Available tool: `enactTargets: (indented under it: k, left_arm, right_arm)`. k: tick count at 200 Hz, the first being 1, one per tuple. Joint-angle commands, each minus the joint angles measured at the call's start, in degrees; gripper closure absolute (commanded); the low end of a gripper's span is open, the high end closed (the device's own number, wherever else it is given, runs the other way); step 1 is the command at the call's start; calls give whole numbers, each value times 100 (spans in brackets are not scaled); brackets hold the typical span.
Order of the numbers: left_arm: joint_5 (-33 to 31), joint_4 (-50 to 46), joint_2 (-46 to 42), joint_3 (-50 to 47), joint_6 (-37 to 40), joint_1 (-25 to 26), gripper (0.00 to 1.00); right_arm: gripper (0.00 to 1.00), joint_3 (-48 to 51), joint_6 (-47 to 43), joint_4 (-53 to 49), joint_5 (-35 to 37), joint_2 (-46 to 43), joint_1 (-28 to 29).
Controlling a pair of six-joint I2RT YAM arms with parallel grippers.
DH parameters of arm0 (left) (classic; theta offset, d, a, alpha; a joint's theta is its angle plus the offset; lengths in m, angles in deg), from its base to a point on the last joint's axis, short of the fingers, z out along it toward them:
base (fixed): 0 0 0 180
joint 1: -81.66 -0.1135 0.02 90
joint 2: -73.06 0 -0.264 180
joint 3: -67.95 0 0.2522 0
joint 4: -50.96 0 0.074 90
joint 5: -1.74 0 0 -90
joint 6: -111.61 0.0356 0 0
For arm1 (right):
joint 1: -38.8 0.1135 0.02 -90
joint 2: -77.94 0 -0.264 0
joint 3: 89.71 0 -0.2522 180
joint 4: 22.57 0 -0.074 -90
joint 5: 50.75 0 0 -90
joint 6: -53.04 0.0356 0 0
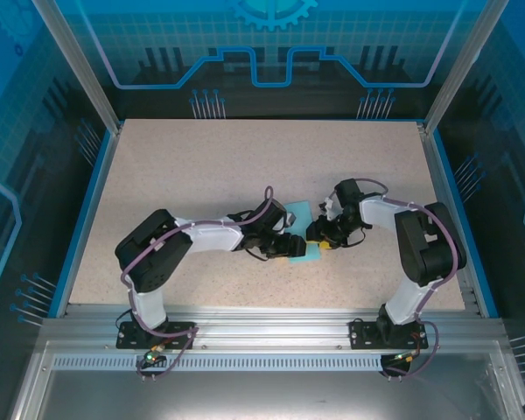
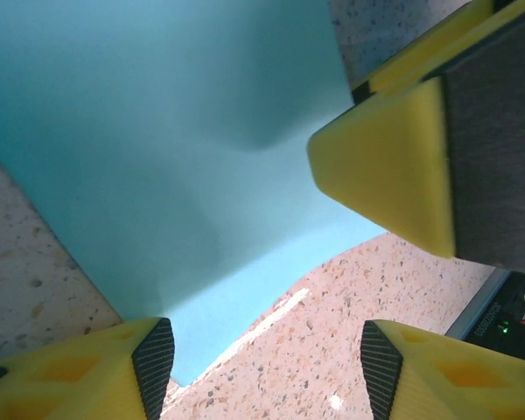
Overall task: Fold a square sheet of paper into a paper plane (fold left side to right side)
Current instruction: Fold the triangle a second time at the center of the table.
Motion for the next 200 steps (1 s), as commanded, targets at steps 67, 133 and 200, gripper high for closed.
enactTargets:
  k: [67, 133, 200]
  left_arm:
    - [-1288, 196, -1634, -836, 1186, 431, 28]
    - [-2975, -1011, -771, 529, 1634, 1386, 24]
    - [-4143, -2038, 140, 1731, 1821, 1883, 22]
  right_arm:
    - [59, -501, 205, -7, -393, 138, -69]
    - [59, -709, 266, -125, -538, 109, -68]
    - [59, -684, 391, -51, -714, 76, -59]
